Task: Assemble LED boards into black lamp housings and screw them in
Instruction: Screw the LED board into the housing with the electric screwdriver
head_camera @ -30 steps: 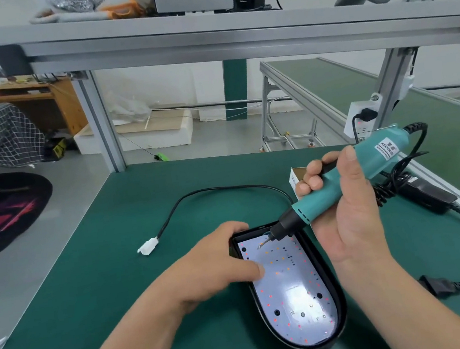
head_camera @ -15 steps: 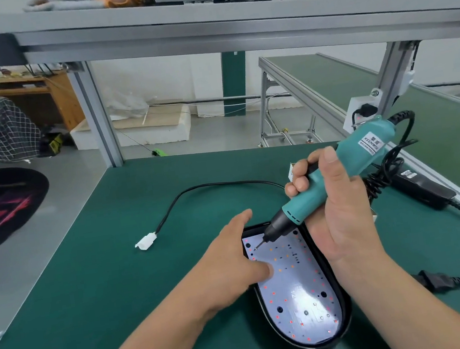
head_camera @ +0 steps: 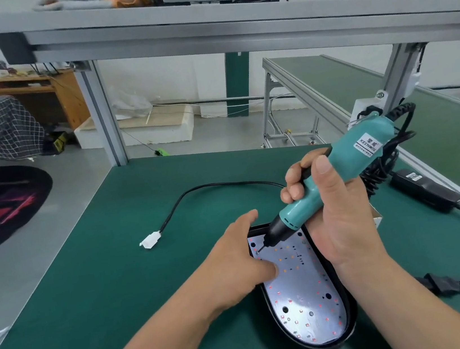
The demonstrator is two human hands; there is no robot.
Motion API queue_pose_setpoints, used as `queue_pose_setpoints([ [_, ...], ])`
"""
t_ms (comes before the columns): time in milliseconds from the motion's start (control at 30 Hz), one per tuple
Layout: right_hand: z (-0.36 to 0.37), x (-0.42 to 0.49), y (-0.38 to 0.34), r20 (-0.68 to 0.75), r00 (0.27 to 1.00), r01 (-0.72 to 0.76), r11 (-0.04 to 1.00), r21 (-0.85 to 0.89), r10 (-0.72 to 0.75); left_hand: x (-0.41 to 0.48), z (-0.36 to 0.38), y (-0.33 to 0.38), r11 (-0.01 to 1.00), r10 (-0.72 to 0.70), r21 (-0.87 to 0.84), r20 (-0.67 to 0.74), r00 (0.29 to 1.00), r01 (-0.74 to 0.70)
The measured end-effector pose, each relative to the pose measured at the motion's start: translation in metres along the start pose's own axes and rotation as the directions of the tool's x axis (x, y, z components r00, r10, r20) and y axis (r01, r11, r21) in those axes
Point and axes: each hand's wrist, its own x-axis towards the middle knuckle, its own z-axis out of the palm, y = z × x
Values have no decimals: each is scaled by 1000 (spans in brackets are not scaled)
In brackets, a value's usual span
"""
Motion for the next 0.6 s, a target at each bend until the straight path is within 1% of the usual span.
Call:
queue_pose_setpoints([
  [133,8,0,-1,162,986,-17,999,-29,22,2,0,-1,1000,10,11,-8,1000,-9],
  [200,12,-1,-1,204,978,-26,998,-53,36,3,-1,-2,1000,7,27,-15,1000,-7],
  [367,16,-2,2,225,972,-42,995,-93,62,5,-2,-4,999,0,49,-7,1000,1],
  [500,14,-2,2,255,964,-51,992,-116,79,4,-3,-3,1000,-6,21,3,1000,6],
  [600,8,-3,2,242,968,-51,995,-85,71,3,-3,-1,1000,-7,15,6,1000,7],
])
